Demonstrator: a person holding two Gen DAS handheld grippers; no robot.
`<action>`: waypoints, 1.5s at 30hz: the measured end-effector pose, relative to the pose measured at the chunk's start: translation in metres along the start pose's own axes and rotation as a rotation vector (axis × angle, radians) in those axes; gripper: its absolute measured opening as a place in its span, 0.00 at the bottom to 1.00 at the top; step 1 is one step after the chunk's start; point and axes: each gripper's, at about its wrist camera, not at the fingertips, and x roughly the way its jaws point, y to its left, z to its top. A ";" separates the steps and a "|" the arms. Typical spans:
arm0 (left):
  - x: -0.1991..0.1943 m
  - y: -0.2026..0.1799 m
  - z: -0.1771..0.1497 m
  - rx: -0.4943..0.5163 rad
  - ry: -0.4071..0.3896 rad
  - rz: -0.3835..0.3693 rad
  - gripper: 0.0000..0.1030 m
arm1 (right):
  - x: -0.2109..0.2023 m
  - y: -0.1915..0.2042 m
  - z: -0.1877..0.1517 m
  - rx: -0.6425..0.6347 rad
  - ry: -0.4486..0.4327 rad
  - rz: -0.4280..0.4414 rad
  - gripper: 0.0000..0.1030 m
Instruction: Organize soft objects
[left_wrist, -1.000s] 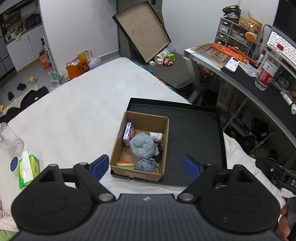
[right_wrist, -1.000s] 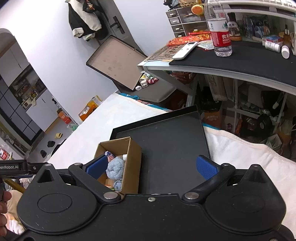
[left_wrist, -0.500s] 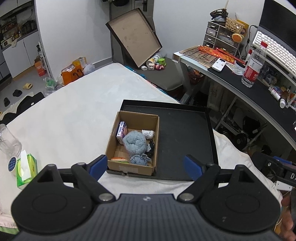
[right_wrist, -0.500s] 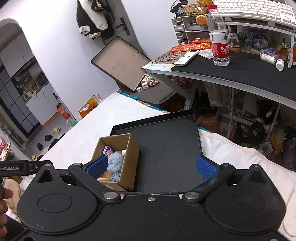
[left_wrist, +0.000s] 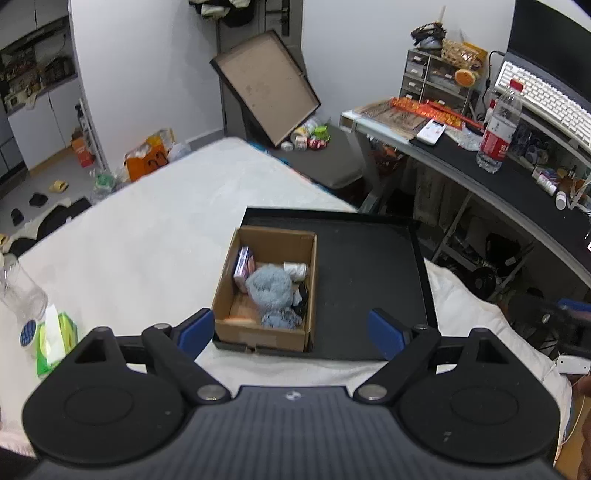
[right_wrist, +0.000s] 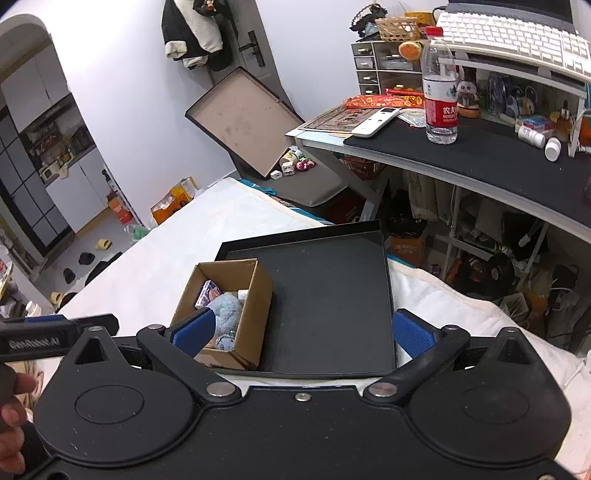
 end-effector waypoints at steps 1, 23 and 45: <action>0.001 0.001 -0.002 -0.004 0.014 -0.003 0.87 | -0.001 0.001 0.000 -0.005 -0.002 0.002 1.00; 0.003 0.010 -0.014 -0.007 0.058 0.005 0.87 | -0.001 0.020 -0.009 -0.036 0.049 0.026 1.00; 0.006 0.011 -0.016 -0.003 0.077 0.014 0.87 | -0.003 0.024 -0.009 -0.055 0.060 0.029 1.00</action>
